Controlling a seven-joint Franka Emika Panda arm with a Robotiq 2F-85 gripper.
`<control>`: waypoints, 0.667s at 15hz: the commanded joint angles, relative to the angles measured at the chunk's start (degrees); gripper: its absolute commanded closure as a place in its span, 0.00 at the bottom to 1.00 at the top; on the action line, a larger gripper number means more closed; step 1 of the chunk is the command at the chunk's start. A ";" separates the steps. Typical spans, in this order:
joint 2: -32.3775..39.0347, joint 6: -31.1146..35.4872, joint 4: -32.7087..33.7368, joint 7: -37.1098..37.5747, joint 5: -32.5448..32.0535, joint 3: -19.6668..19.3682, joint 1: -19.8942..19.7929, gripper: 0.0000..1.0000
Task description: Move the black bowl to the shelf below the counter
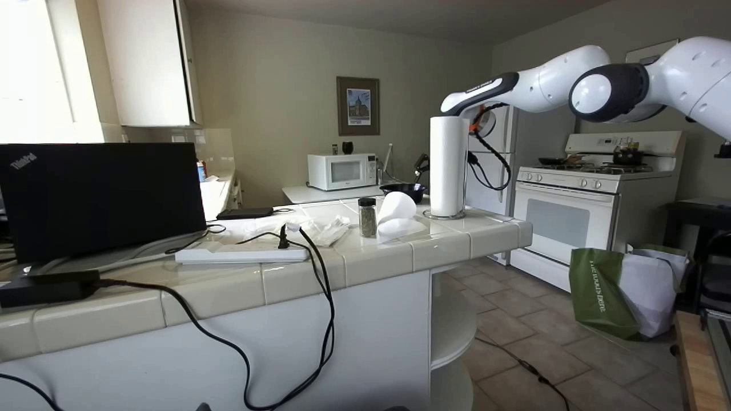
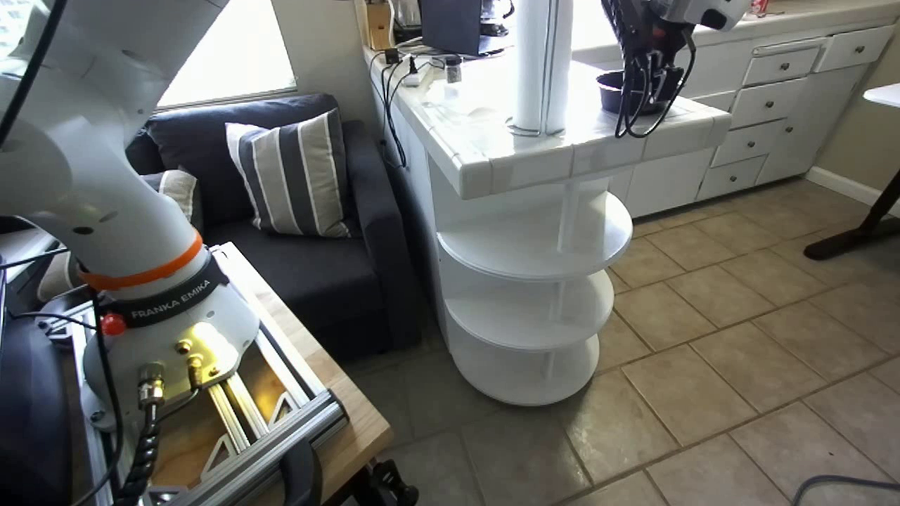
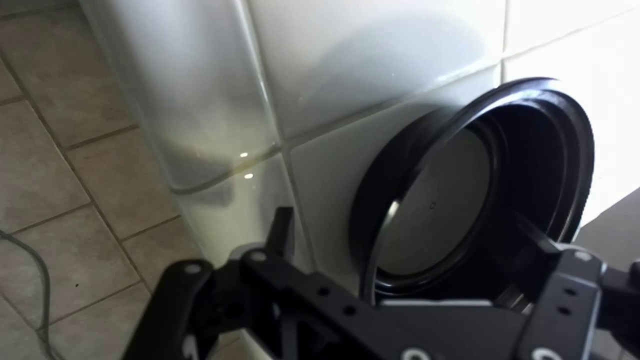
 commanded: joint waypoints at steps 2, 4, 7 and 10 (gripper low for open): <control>4.45 0.35 5.59 2.17 -0.25 -0.35 0.23 0.21; 5.19 0.41 6.49 2.61 -0.44 -0.53 0.36 0.32; 5.63 0.58 7.30 4.31 -1.65 -1.67 1.11 0.58; 4.54 1.01 6.74 8.66 -3.58 -4.17 2.43 0.81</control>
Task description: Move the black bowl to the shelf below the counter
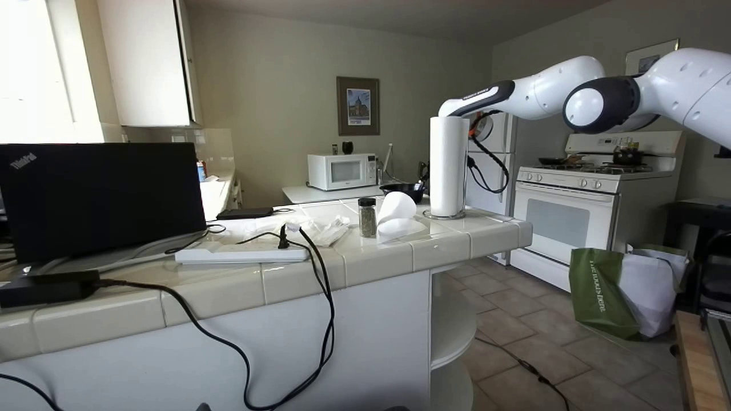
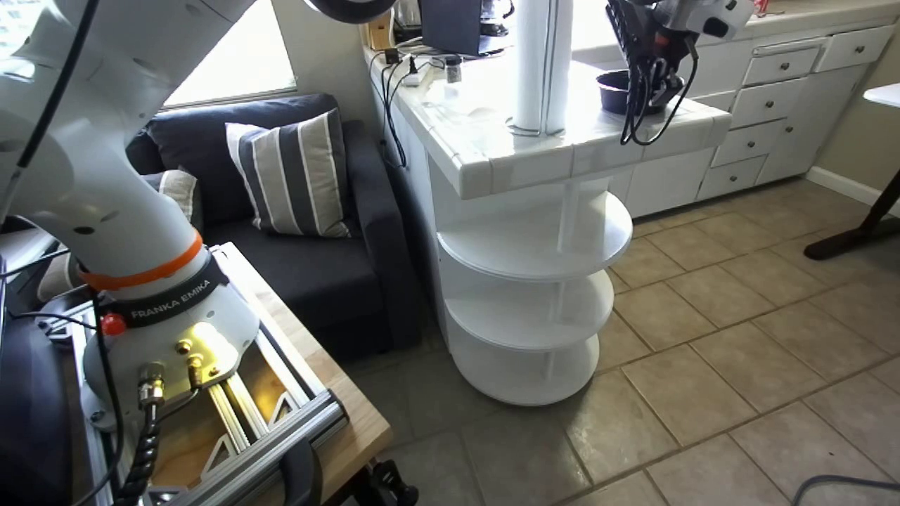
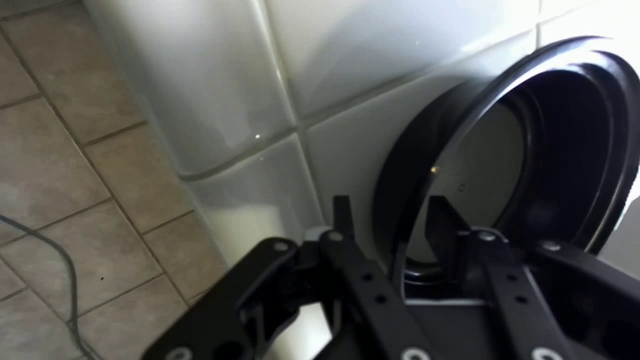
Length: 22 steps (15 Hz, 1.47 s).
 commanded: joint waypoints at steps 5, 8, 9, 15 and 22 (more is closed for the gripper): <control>-1.14 -2.11 0.43 14.02 -6.96 -7.19 4.00 1.00; -3.19 -4.68 -1.35 17.66 -8.53 -9.08 4.57 0.97; -4.64 -6.45 -2.43 17.30 -7.92 -8.87 3.86 0.97; -14.70 -7.57 -15.28 14.82 -4.68 -9.94 -0.88 0.97; -23.76 -4.04 -33.07 1.03 -1.85 -10.06 -5.84 0.97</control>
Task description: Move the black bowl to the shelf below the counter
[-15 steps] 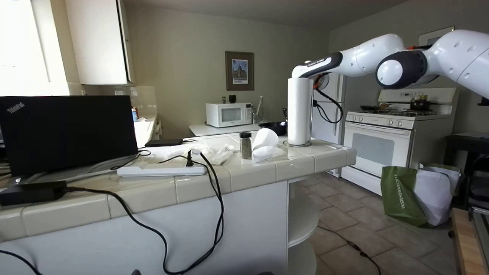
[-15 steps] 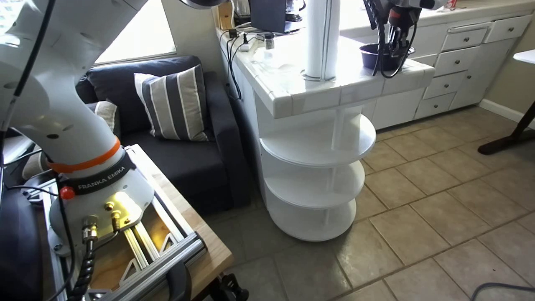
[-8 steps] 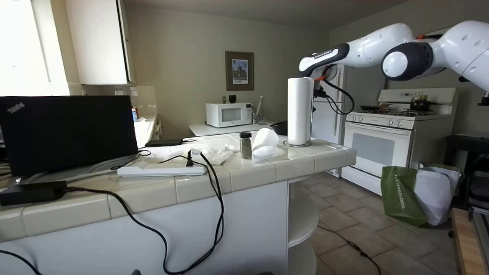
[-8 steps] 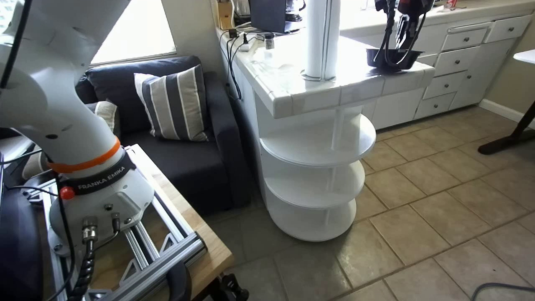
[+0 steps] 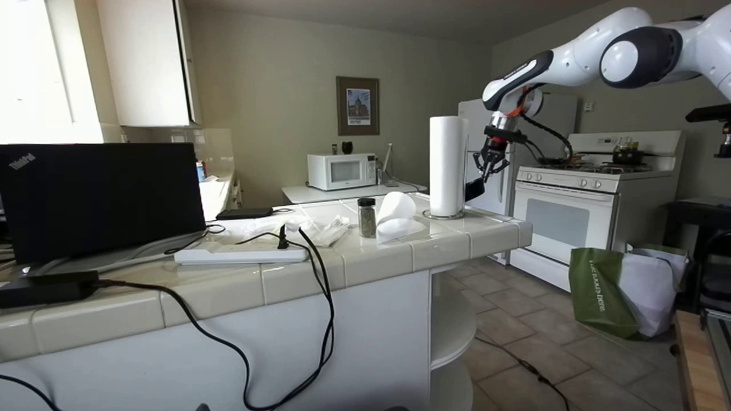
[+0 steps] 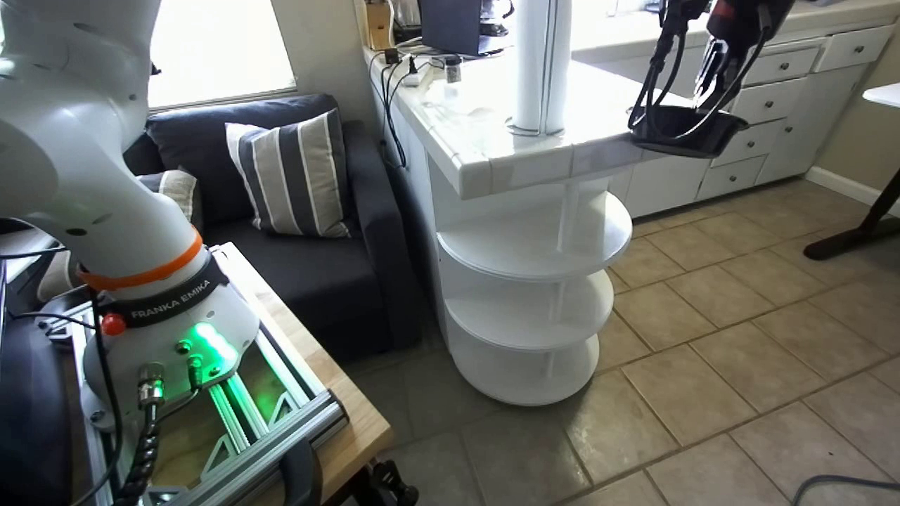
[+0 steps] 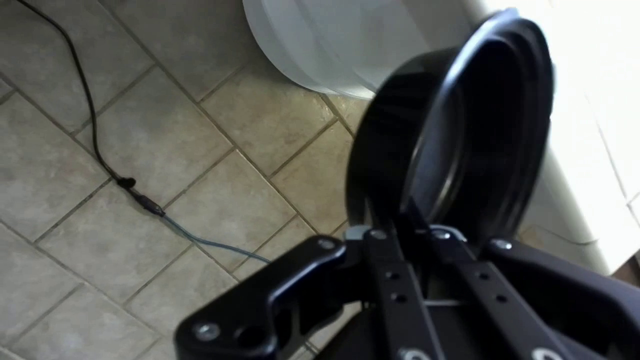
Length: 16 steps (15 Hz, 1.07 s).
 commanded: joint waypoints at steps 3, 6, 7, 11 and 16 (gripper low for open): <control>-8.99 5.13 -19.56 -14.46 -1.73 -1.09 -0.35 0.97; -11.61 10.87 -27.97 -21.60 -0.85 -0.68 -1.26 0.97; -12.56 12.83 -30.97 -23.76 -0.58 -0.79 -1.51 0.97; -15.18 21.64 -43.11 -32.64 1.69 -0.45 -3.26 0.97; -12.95 20.25 -40.50 -31.15 0.51 -1.17 -2.93 0.90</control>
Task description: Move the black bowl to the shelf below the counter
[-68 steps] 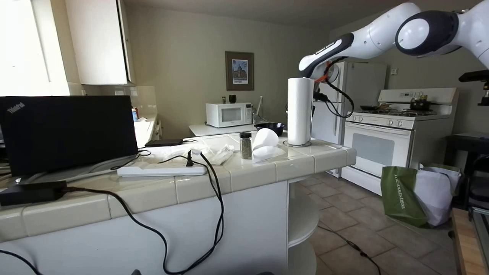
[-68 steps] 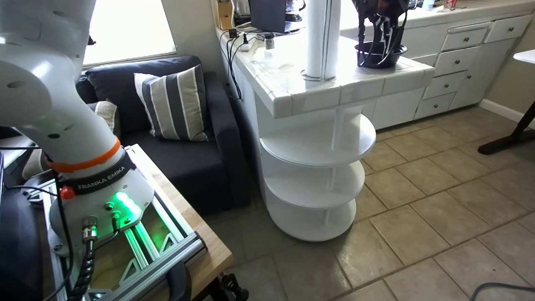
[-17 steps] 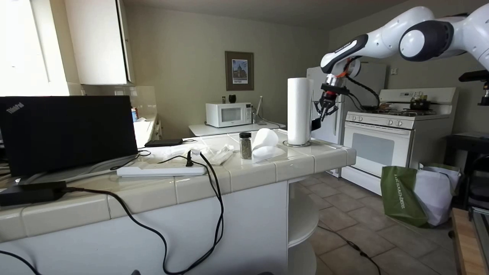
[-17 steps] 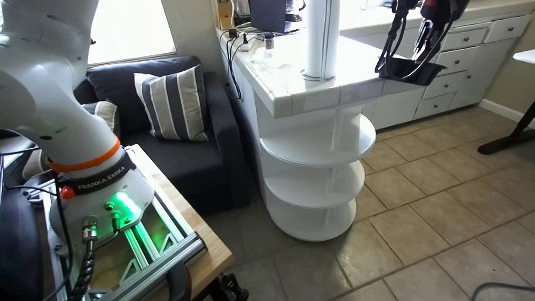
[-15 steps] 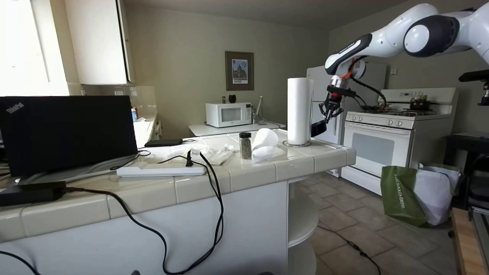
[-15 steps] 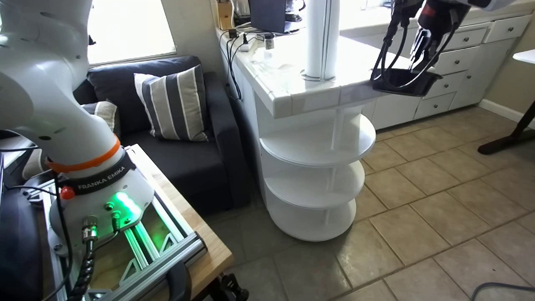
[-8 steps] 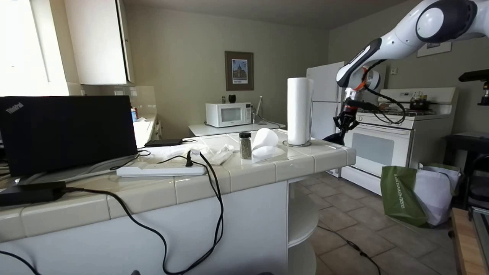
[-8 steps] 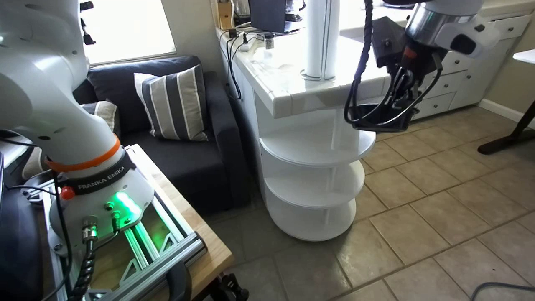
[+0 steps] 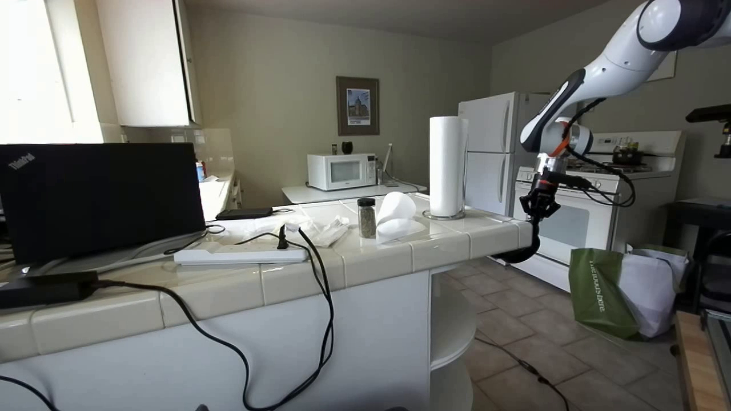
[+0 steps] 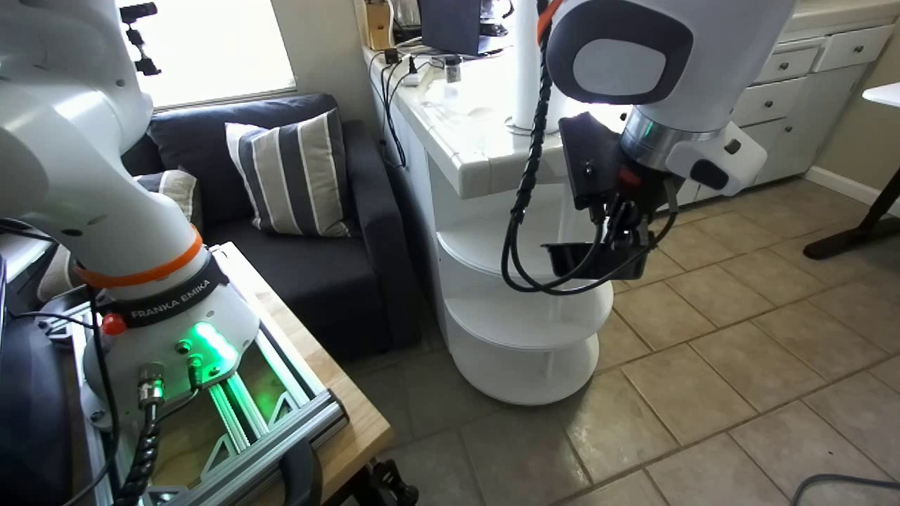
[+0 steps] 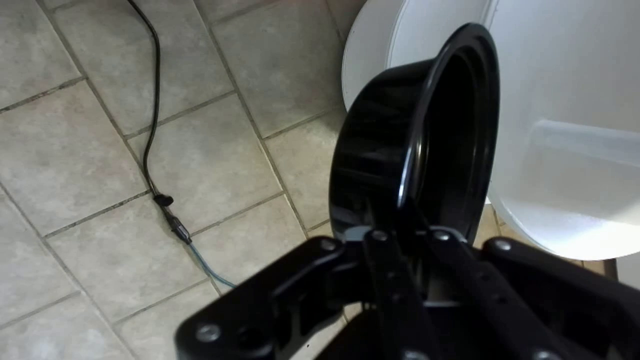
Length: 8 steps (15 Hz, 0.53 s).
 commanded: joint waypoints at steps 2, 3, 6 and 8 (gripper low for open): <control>-0.51 -0.16 -0.01 0.00 0.02 0.02 0.11 0.90; -0.70 -0.17 -0.05 -0.01 0.04 0.05 0.14 0.90; 0.01 -1.84 0.56 -4.33 1.07 1.78 -0.37 0.97; 0.94 -4.52 0.47 -9.89 2.35 3.83 -1.02 0.97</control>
